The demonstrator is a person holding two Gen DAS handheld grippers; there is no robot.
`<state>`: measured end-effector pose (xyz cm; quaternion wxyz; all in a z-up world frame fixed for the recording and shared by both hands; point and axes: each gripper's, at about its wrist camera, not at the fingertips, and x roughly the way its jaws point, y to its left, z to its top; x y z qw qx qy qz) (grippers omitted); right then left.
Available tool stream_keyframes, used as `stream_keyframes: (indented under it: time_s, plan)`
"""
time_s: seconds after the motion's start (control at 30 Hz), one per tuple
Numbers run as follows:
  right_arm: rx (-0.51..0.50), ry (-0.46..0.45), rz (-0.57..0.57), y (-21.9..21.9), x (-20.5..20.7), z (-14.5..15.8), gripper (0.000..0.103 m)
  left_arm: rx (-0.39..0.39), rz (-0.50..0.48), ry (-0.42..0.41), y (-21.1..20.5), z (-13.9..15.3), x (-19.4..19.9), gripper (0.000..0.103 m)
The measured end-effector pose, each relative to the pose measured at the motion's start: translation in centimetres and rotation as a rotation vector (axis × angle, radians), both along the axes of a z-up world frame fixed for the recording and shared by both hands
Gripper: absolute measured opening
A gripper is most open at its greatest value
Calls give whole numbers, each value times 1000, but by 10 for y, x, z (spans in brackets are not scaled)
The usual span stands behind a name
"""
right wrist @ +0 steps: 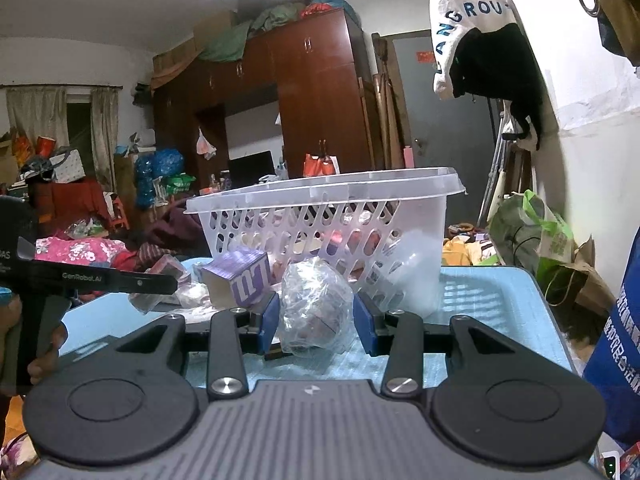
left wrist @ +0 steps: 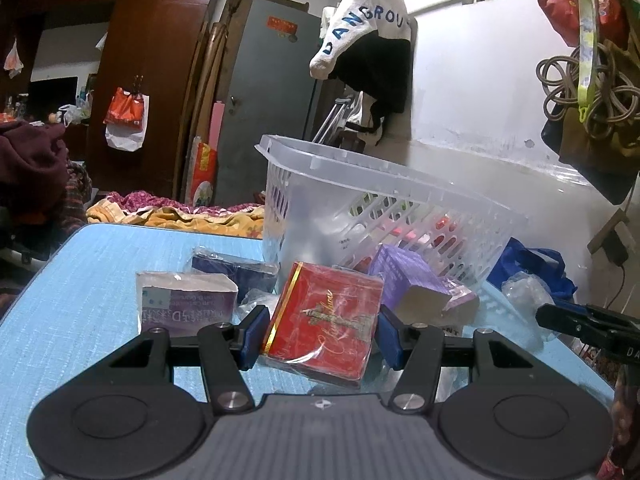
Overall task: Organize objects
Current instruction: 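Lift both held items into the white basket and open both grippers, then grasp bagged white bottle with left gripper while right gripper grasps bagged purple box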
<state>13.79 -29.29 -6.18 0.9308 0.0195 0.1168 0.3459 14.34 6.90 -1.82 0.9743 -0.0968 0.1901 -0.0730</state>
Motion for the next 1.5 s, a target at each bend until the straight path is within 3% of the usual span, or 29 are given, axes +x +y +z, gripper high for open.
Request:
stream_keyframes:
  time_s: [0.2,0.3,0.47,0.53,0.6,0.67,0.73,0.8,0.83,0.87,0.93,1.0,1.07,1.1,1.17,1.23,1.33,1.37,1.43,1.47,1.5]
  plan:
    - [57,-36,-8,-7,-6,3,45,-19,17,-55,3,2,-8,60]
    - [159,-34,57,-17,-9,25,45,-116,15,-109,11,11,-16,60]
    - [52,-130,-10,12,3,101,45,-136,-48,-185,1,71,-2,60]
    - [-16,-75,-14,33,34,122,45,-119,-50,-178,-8,96,22,60]
    - [-51,36,-17,48,75,131,45,-123,-17,-137,-15,110,51,60]
    - [-105,98,-77,62,108,131,45,-150,-8,-73,-18,113,82,60]
    - [-151,101,-98,72,123,125,47,-165,13,-36,-19,109,106,61]
    - [-175,126,-109,78,127,119,64,-145,49,25,-21,102,122,85]
    - [-165,124,-121,77,122,117,88,-135,62,54,-20,98,125,88]
    - [-148,100,-123,73,112,117,102,-130,64,54,-20,96,122,88]
    - [-97,19,-89,57,86,117,103,-124,48,2,-18,94,99,88]
    - [-48,-6,-62,39,59,107,103,-92,41,-52,-17,90,62,90]
    - [-29,-27,-41,26,38,90,103,-55,36,-94,-16,77,27,99]
    - [-31,-26,-37,20,30,76,103,-25,23,-92,-19,64,10,103]
    - [-28,24,-45,14,28,56,103,38,-13,-14,-28,40,5,103]
    - [4,107,-62,8,39,41,103,69,-48,85,-40,16,10,100]
    - [26,204,-83,12,62,34,103,98,-86,164,-57,-2,25,86]
    - [10,221,-83,16,66,32,103,106,-90,170,-61,-2,27,77]
    - [-50,228,-61,29,65,27,103,144,-91,153,-69,0,27,73]
    - [-78,231,-51,36,66,25,103,166,-93,156,-70,-2,24,58]
    - [-105,233,-41,45,66,22,103,166,-99,157,-71,-3,23,53]
